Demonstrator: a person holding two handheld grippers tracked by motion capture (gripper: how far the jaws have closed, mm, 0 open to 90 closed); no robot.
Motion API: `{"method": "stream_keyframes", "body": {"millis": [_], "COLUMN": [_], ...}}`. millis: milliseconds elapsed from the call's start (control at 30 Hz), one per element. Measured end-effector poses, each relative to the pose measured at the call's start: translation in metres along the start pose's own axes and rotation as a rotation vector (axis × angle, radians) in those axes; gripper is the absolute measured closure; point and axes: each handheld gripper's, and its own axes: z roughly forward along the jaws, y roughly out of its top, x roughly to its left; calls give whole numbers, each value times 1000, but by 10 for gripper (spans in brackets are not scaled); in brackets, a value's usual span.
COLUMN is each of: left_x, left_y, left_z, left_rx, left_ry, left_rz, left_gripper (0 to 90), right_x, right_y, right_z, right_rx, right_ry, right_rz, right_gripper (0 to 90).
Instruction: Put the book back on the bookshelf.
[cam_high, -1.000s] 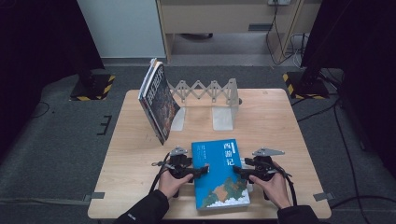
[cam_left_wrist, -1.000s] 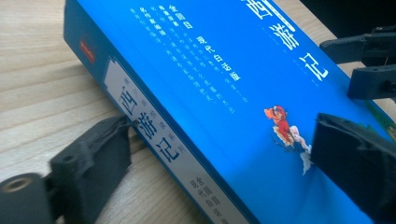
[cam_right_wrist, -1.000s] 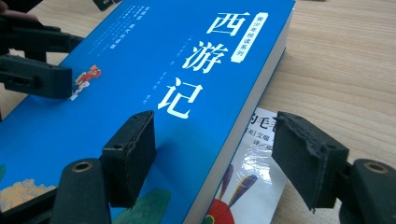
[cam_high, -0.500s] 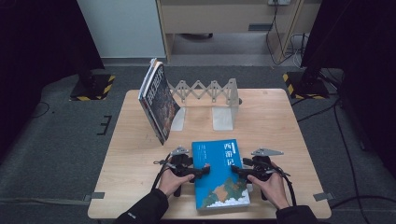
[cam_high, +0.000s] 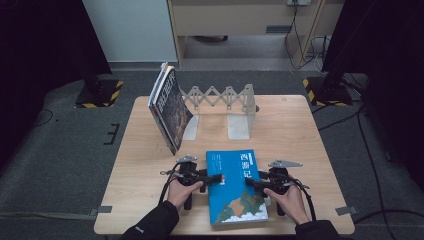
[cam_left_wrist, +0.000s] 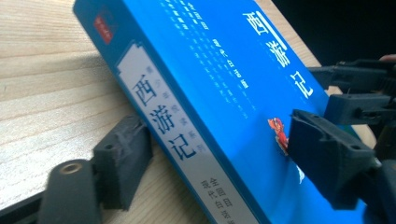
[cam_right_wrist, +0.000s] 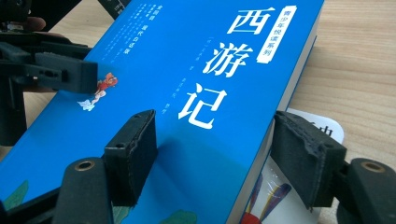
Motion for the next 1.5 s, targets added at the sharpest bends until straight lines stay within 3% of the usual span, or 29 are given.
{"method": "stream_keyframes", "body": {"millis": [267,333,367,433,500,567,767,1067,1500], "left_x": [0,-3,-6,-16,-24,-26,-26,-27,-24], "left_y": [3,5,7,11,12,11,12,17,21], "left_z": [-9,-13,-17,-21,-21,-18,-6,13,14], "left_rx": [-28,-65,-86,-102,-86,-57,-10,59,71], "left_ry": [-24,-53,-77,-90,-73,-64,-83,-67,-93], "left_rz": [-63,-67,-63,3,51,72,61,46,-26], "left_gripper": [362,402,438,459,447,428,422,401,401], "right_x": [-1,-2,-3,-5,-6,-5,-4,-3,-3], "right_y": [-1,-1,-1,-1,-2,-2,-1,0,0], "right_z": [0,-1,-1,-2,-3,-3,-2,0,-1], "right_rx": [-6,-4,-5,-2,-7,-5,0,6,7], "right_ry": [5,7,2,13,27,29,29,27,27], "right_rz": [18,21,24,44,60,49,39,23,24], "right_gripper": [311,312,310,310,310,310,310,311,311]}}
